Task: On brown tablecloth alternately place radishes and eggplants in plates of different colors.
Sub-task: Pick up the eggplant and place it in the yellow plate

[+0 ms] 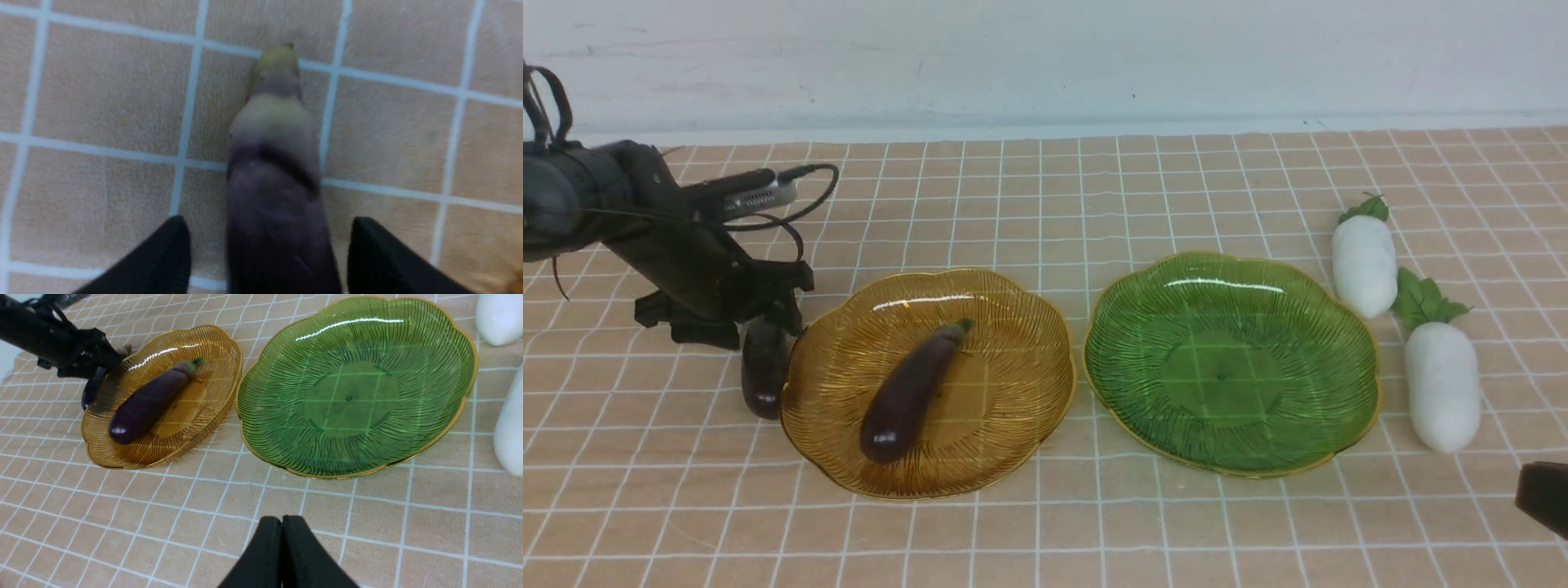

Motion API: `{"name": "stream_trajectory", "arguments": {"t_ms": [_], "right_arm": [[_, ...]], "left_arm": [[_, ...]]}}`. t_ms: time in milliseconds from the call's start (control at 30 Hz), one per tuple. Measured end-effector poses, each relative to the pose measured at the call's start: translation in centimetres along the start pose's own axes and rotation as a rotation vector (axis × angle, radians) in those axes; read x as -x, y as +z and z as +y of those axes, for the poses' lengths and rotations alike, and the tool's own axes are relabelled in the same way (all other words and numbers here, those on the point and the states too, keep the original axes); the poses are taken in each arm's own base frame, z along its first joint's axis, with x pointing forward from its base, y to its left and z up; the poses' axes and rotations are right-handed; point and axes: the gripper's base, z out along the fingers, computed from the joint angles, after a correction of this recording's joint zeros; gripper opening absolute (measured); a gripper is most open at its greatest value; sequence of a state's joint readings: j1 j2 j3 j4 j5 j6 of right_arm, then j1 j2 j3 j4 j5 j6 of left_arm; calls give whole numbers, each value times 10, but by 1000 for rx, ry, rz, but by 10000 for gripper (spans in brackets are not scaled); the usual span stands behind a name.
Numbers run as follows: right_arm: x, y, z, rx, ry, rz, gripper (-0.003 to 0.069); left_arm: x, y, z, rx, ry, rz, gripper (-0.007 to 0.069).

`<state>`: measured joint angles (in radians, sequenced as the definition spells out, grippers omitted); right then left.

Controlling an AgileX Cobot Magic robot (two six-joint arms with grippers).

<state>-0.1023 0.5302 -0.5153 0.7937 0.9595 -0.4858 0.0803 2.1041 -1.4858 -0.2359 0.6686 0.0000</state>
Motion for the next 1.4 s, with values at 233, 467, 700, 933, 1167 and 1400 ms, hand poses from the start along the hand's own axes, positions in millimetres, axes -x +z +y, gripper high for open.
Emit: {"name": "stream_trajectory", "arguments": {"t_ms": [233,467,700,933,1167,1400], "right_arm": [[0,0,-2,-21,122,1,-15],[8,-5,-16,-219,153,89,-15],[47,-20,-29,-460,89,131,-15],[69,14,-57,-560,173,253,-14],[88,59,-83,-561,202,366,-11],[110,92,-106,-588,176,426,25]], "left_arm": [[2,-2,2,21,10,30,227],[32,-63,-17,-6,59,-59,224],[28,-121,-90,-140,334,-89,224],[-4,-78,-115,-69,394,185,227],[-10,-44,-108,-20,400,289,260],[-13,-29,-109,-68,502,305,343]]}}
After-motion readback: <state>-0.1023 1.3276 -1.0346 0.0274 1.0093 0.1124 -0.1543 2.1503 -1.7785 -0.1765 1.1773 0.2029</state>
